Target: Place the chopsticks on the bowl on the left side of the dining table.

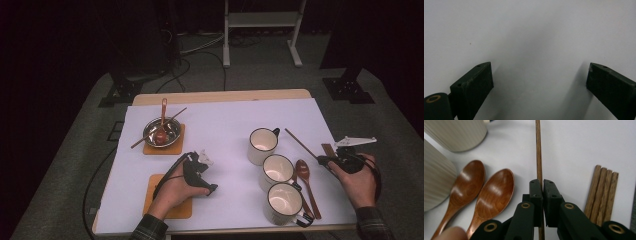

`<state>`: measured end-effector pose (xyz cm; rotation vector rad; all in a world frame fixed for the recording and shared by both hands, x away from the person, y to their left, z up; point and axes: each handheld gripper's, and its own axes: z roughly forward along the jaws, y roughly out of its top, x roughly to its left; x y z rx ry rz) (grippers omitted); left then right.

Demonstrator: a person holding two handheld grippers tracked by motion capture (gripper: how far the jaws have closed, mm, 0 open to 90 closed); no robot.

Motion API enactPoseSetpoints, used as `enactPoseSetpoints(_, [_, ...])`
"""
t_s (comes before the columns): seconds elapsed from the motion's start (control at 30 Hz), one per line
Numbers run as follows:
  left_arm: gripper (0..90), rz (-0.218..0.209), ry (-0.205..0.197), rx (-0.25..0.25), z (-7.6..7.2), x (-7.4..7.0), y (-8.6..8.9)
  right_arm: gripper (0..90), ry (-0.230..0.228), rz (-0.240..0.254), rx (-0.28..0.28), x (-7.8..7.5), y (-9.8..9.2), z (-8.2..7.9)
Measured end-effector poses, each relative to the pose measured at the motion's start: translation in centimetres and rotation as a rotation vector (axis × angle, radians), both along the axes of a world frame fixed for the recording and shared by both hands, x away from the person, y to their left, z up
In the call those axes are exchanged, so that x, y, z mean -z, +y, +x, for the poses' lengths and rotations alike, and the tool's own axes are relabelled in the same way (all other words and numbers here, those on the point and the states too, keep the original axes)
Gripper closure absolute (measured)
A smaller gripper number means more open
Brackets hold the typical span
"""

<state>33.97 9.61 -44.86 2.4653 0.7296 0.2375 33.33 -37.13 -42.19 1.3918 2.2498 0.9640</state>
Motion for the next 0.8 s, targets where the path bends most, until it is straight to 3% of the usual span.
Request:
enactPoseSetpoints(0.57, [5.7,0.001,-0.004,0.003,0.0,0.0,0.0,85.3,-0.073,0.074,-0.039,-2.8,-1.0,1.5])
enactPoseSetpoints(0.8, [6.9,0.014,0.001,0.020,0.1,-0.2,-0.1,85.2,-0.079,0.087,-0.058,-3.6,-1.0,2.2])
